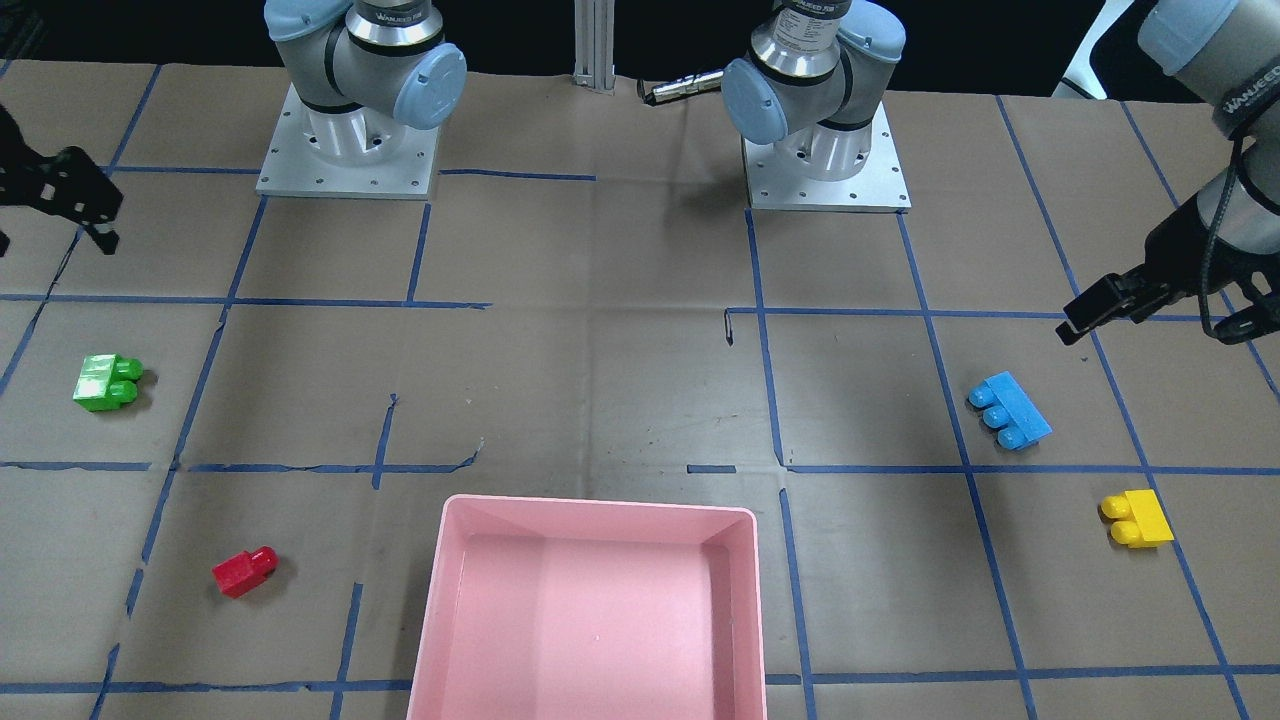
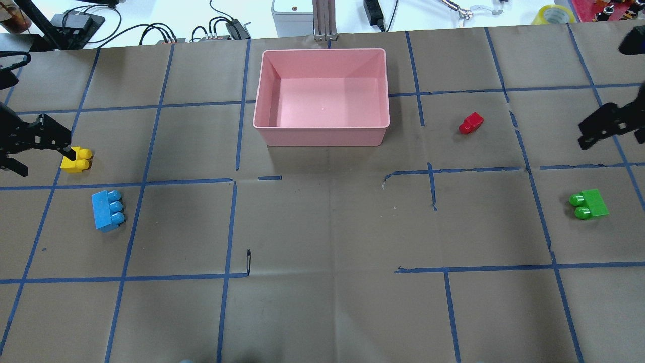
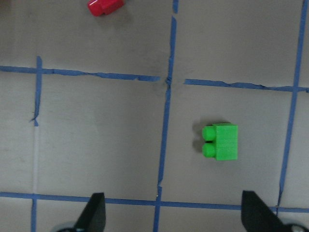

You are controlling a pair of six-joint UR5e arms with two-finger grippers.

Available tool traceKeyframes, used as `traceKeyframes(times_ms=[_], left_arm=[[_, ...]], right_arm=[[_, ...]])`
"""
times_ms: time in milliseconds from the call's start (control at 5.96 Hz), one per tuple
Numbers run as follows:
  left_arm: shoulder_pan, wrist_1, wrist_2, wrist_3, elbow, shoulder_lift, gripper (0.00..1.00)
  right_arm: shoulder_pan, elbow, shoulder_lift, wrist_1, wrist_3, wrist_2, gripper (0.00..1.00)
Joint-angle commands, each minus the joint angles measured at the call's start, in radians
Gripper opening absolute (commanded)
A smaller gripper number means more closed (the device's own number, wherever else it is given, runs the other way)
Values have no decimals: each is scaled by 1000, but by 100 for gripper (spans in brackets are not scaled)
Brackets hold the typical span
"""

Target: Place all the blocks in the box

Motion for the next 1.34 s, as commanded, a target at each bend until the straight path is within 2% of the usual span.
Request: traceKeyframes(times_ms=[0, 168, 336, 504, 672, 1175], left_arm=[[18, 195, 1, 38, -86, -77, 99], [21, 275, 0, 43, -116, -116, 99], [21, 371, 0, 46, -136, -169, 99], [21, 403, -2, 46, -141, -205, 99], [21, 438, -17, 52, -141, -246, 99], [21, 496, -17, 52, -178, -291, 99]], right_arm=[[-105, 3, 114, -76, -98, 7, 100], [-113, 27, 197, -189, -99, 6, 100], [-113, 117, 233, -351, -101, 1, 99], [-113, 241, 247, -538, -102, -1, 99], [-113, 292, 268, -591, -102, 2, 99], [-173, 294, 339, -589, -165, 4, 99]])
